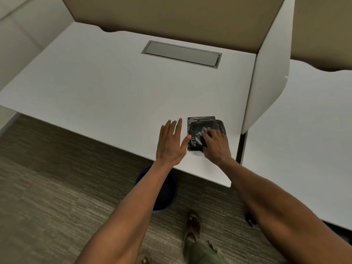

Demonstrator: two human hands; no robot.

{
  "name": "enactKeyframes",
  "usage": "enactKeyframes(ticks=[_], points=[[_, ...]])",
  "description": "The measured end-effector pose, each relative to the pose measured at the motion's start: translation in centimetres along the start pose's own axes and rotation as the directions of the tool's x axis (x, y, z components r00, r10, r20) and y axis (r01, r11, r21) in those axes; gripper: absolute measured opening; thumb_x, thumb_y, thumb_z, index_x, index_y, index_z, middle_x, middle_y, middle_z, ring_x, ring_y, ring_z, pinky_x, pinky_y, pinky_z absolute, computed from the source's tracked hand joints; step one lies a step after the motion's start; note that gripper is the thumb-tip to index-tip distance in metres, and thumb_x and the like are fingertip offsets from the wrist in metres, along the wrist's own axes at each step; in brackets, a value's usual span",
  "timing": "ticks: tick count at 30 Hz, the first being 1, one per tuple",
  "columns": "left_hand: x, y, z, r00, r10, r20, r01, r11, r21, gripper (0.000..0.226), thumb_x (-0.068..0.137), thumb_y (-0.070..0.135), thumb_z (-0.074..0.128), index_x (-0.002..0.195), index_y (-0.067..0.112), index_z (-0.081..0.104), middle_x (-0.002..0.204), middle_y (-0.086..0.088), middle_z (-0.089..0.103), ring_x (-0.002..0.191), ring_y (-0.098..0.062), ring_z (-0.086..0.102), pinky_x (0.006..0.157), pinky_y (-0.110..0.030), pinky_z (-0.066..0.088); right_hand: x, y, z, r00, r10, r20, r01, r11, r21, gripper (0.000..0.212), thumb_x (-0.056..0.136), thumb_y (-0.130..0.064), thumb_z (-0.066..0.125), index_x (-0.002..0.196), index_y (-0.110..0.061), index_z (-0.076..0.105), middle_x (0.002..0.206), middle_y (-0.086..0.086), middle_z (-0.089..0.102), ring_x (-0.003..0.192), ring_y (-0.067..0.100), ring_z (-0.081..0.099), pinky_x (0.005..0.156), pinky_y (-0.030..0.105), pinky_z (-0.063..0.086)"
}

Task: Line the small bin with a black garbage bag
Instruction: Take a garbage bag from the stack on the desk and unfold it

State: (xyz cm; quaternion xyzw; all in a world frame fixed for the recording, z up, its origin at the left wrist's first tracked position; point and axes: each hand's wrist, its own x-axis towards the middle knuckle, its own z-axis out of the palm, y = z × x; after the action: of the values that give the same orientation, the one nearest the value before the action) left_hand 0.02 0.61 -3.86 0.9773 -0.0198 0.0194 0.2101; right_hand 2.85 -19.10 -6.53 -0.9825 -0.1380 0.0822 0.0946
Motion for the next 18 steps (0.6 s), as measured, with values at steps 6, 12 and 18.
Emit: enactKeyframes(ticks=[6, 12, 18], points=[[0.2, 0.0, -0.3, 1.0, -0.004, 0.001, 0.004, 0.999, -0.038, 0.072, 0.106, 0.055, 0.033, 0.165, 0.016, 0.024, 0.168, -0.012, 0.036, 0.159, -0.03, 0.023, 0.131, -0.046, 0.016, 0.2, -0.3, -1.5, 0.97, 0.068, -0.232, -0.016, 0.975, 0.222, 0.031, 0.096, -0.018, 0.064, 0.123, -0.006, 0.073, 0.129, 0.02, 0.065, 0.122, 0.043, 0.058, 0.101, 0.052, 0.048], [0.1, 0.9, -1.1, 1.0, -0.011, 0.017, 0.013, 0.991, -0.132, 0.074, 0.104, 0.057, 0.043, 0.164, 0.018, 0.028, 0.17, -0.01, 0.032, 0.16, -0.027, 0.019, 0.13, -0.043, 0.018, 0.3, -0.5, -4.9, 0.894, 0.24, -0.378, -0.021, 0.865, 0.501, 0.029, 0.096, -0.013, 0.058, 0.12, -0.009, 0.074, 0.122, 0.012, 0.072, 0.116, 0.035, 0.063, 0.097, 0.046, 0.05], [0.2, 1.7, -3.3, 0.995, -0.039, 0.087, 0.062, 0.958, -0.281, 0.097, 0.09, 0.061, 0.065, 0.166, 0.028, 0.015, 0.173, -0.004, 0.024, 0.161, -0.023, 0.017, 0.128, -0.045, 0.024, -0.7, 0.5, -9.6, 0.944, 0.052, -0.325, 0.151, 0.808, 0.57, 0.022, 0.095, -0.01, 0.059, 0.113, -0.013, 0.073, 0.1, 0.004, 0.078, 0.092, 0.026, 0.072, 0.083, 0.04, 0.057]])
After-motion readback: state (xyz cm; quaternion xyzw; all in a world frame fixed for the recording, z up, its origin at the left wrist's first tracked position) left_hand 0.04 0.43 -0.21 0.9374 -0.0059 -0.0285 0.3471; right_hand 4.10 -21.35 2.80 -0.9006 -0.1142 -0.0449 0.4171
